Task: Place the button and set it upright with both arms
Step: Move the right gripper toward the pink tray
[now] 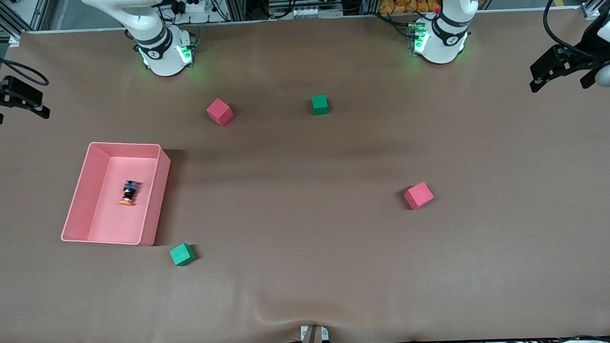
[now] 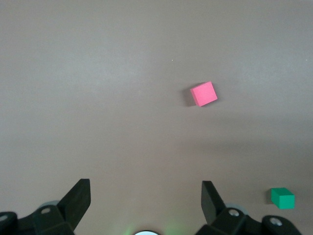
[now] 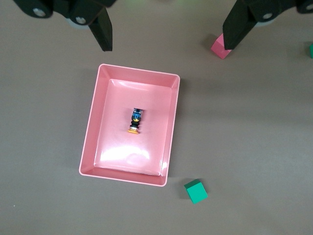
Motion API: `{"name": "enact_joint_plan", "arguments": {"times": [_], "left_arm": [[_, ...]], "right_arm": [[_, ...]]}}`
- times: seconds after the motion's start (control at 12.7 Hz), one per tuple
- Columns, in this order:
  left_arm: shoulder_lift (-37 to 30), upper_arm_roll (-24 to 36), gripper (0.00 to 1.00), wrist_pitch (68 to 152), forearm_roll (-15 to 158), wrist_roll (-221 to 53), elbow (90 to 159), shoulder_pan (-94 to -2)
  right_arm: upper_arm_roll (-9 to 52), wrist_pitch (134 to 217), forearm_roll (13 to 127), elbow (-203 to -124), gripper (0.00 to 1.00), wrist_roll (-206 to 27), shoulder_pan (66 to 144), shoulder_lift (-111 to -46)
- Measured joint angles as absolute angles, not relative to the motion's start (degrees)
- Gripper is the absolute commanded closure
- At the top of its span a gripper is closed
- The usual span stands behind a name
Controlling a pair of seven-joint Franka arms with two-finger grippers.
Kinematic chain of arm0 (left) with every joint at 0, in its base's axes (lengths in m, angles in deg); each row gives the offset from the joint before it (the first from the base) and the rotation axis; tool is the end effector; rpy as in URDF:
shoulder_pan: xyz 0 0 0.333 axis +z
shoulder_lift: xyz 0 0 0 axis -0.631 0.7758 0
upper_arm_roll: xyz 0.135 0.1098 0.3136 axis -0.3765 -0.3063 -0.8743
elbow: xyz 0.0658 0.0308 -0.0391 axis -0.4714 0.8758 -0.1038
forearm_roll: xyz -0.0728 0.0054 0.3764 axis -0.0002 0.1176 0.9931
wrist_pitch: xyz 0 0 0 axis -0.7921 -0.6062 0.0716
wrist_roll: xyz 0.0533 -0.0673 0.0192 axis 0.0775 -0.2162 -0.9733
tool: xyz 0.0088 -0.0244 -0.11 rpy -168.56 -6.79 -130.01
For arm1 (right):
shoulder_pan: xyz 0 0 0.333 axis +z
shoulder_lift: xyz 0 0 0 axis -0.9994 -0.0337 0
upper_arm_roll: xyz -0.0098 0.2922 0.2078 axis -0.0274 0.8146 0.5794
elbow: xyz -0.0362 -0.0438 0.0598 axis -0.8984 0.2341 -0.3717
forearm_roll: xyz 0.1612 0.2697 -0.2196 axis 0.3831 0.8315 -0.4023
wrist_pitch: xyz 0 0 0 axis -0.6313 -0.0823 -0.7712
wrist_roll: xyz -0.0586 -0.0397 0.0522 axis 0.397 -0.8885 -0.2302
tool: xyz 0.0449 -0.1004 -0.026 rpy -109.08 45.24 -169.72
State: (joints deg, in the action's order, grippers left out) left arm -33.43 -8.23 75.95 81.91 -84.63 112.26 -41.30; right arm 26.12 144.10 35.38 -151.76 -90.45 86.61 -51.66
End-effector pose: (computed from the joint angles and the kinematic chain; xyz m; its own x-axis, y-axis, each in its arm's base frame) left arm 0.5017 -0.0543 0.7150 0.9996 0.0227 0.0149 0.0231 -0.9993 -0.0281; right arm 0.5148 -0.0183 0.6990 0.9978 0.0654 -0.0107 0.0649 -0.9972 -0.0359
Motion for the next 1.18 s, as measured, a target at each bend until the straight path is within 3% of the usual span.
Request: {"name": "enact_joint_plan", "arguments": {"times": [0.63, 0.87, 1.18], "left_arm": [[-33.3, -8.1, 0.00, 75.7, 81.9, -84.6, 112.3, -41.3], [-33.3, -8.0, 0.00, 75.6, 81.9, -84.6, 112.3, -41.4], [-33.2, -7.9, 0.00, 75.6, 81.9, -84.6, 112.3, -41.6]], "right_arm": [[25.9, 144.3, 35.4, -152.0, 0.00, -90.4, 86.5, -54.8], [25.7, 144.9, 34.8, -152.1, 0.00, -90.4, 86.0, -59.1], [25.4, 148.9, 34.8, -151.9, 0.00, -90.5, 83.3, -69.6]]}}
